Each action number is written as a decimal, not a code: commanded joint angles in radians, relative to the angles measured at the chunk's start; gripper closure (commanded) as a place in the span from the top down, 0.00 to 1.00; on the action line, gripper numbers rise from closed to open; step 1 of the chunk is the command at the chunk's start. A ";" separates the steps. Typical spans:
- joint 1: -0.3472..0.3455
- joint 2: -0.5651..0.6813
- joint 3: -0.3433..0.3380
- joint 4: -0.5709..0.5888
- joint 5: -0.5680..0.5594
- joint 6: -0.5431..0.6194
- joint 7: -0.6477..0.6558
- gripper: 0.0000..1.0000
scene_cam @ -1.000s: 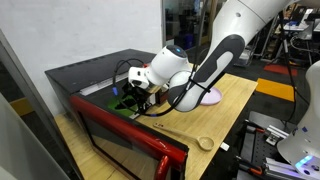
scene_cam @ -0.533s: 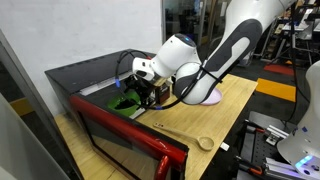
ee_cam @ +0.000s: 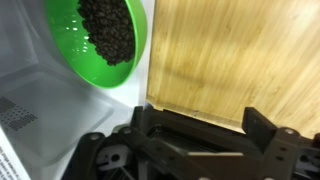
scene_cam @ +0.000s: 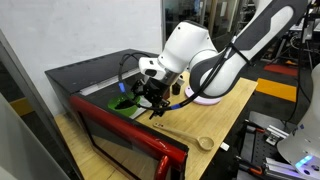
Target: Open the microwave door, place the dark green bowl in it, then close the microwave door
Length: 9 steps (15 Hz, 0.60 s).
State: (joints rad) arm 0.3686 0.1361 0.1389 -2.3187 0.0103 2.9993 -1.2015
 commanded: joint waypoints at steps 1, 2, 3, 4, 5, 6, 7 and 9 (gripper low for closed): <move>-0.059 -0.043 0.049 -0.012 0.127 -0.123 -0.146 1.00; -0.059 -0.042 0.039 -0.008 0.136 -0.148 -0.162 1.00; -0.061 -0.035 0.028 0.001 0.139 -0.172 -0.176 1.00; -0.062 -0.028 0.015 0.001 0.119 -0.177 -0.165 1.00; -0.066 -0.019 0.007 0.008 0.111 -0.194 -0.165 1.00; -0.122 -0.011 0.053 0.013 0.083 -0.205 -0.146 1.00; -0.129 -0.005 0.052 0.014 0.069 -0.212 -0.142 1.00; -0.147 0.005 0.058 0.018 0.046 -0.220 -0.135 1.00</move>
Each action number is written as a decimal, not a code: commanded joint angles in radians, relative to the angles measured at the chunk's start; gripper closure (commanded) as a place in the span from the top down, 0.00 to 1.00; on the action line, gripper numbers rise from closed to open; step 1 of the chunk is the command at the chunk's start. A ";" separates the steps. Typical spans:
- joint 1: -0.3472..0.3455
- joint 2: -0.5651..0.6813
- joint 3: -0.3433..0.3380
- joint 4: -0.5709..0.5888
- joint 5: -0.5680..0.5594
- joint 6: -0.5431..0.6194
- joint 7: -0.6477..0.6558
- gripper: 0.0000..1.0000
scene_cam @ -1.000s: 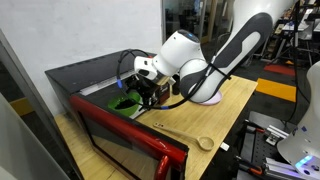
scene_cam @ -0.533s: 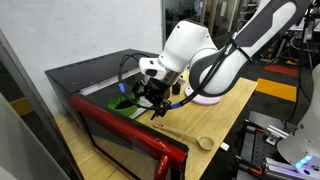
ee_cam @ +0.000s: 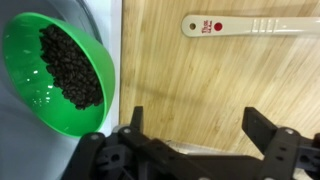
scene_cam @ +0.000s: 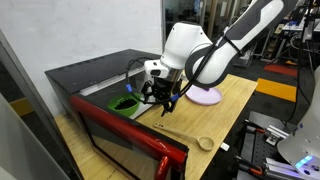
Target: Open the microwave door, place the dark green bowl in it, then close the microwave door
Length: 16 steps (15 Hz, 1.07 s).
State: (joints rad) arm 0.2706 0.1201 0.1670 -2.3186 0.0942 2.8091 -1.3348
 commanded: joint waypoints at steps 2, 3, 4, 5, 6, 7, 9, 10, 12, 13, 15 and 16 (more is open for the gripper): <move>-0.062 0.033 0.035 0.021 -0.060 -0.032 -0.001 1.00; -0.066 0.038 0.038 0.023 -0.071 -0.032 0.002 1.00; -0.068 0.041 0.042 0.022 -0.082 -0.031 0.004 1.00; -0.071 0.042 0.046 0.020 -0.088 -0.031 0.001 1.00; -0.073 0.041 0.052 0.017 -0.092 -0.032 -0.003 1.00; -0.075 0.041 0.059 0.014 -0.092 -0.032 -0.007 1.00; -0.074 0.040 0.071 0.008 -0.098 -0.033 -0.011 1.00; -0.073 0.041 0.077 0.006 -0.101 -0.034 -0.012 1.00; -0.072 0.047 0.088 0.003 -0.106 -0.038 -0.014 1.00; -0.073 0.050 0.094 0.003 -0.106 -0.046 -0.016 1.00; -0.073 0.060 0.101 0.007 -0.108 -0.063 -0.019 1.00; -0.071 0.064 0.101 0.010 -0.115 -0.072 -0.014 1.00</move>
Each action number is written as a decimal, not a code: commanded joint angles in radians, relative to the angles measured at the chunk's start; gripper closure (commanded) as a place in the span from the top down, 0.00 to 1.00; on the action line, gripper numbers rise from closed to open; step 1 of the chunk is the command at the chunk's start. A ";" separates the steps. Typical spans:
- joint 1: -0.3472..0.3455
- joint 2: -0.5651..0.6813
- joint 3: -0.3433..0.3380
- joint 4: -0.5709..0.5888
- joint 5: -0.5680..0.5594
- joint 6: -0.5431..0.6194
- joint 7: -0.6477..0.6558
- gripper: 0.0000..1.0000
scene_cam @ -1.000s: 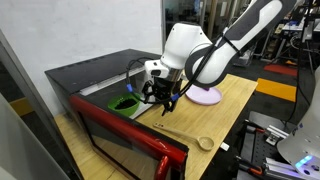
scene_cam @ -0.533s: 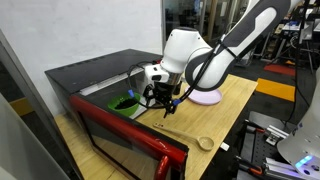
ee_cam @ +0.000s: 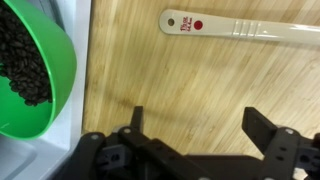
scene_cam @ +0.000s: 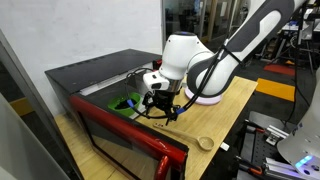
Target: Open the microwave door, place the dark green bowl in it, then close the microwave door
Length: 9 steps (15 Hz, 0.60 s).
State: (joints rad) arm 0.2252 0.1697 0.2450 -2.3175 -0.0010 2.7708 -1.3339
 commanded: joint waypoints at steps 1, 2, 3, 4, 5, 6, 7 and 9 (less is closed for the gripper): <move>-0.025 0.020 0.022 0.011 -0.027 -0.036 -0.012 1.00; -0.025 0.026 0.022 0.014 -0.031 -0.043 -0.013 1.00; -0.025 0.032 0.021 0.017 -0.040 -0.049 -0.013 1.00; -0.024 0.039 0.018 0.020 -0.049 -0.051 -0.008 1.00; -0.024 0.048 0.017 0.025 -0.060 -0.056 -0.005 1.00; -0.026 0.058 0.018 0.029 -0.065 -0.061 -0.007 1.00; -0.025 0.069 0.016 0.036 -0.073 -0.064 0.000 1.00; -0.028 0.089 0.016 0.049 -0.080 -0.063 0.001 1.00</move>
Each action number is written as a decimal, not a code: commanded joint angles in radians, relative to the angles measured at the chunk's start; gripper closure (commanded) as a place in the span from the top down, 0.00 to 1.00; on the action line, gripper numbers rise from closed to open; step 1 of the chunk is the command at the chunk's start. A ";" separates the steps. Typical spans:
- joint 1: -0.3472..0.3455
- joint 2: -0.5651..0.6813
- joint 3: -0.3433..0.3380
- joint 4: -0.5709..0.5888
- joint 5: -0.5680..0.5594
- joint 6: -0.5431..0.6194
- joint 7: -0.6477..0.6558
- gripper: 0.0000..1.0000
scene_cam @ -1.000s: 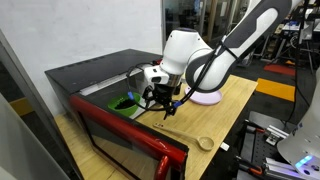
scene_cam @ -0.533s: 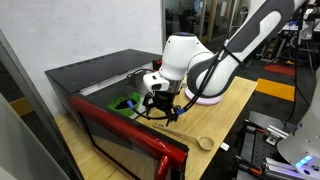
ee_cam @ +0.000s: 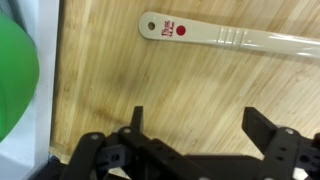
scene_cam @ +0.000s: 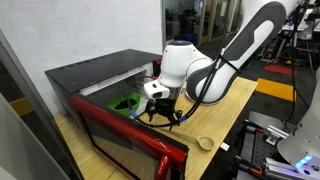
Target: Open the microwave door, place the dark green bowl in it, then close the microwave door
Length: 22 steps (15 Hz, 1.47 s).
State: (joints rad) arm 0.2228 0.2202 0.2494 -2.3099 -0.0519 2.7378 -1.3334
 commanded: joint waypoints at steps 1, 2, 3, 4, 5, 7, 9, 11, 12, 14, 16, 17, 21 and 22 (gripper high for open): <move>-0.028 0.048 0.011 0.048 -0.031 -0.026 0.003 1.00; -0.027 0.059 0.010 0.058 -0.036 -0.022 0.008 1.00; -0.027 0.070 0.008 0.067 -0.044 -0.019 0.012 1.00; -0.025 0.080 0.005 0.076 -0.056 -0.016 0.018 1.00; -0.026 0.090 0.005 0.086 -0.065 -0.012 0.020 1.00; -0.019 0.112 -0.002 0.102 -0.094 -0.001 0.035 1.00; -0.018 0.134 -0.003 0.120 -0.120 0.002 0.041 1.00; -0.015 0.161 -0.005 0.141 -0.148 0.004 0.053 1.00; -0.012 0.171 -0.008 0.147 -0.163 0.008 0.062 1.00; -0.011 0.194 -0.011 0.168 -0.187 0.008 0.076 1.00; -0.003 0.215 -0.022 0.188 -0.221 0.019 0.099 1.00; -0.002 0.225 -0.026 0.199 -0.234 0.030 0.113 1.00; 0.012 0.248 -0.052 0.219 -0.306 0.093 0.175 1.00; 0.015 0.250 -0.059 0.221 -0.326 0.110 0.190 1.00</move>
State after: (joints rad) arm 0.2201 0.4455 0.2199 -2.1124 -0.3192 2.7964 -1.1881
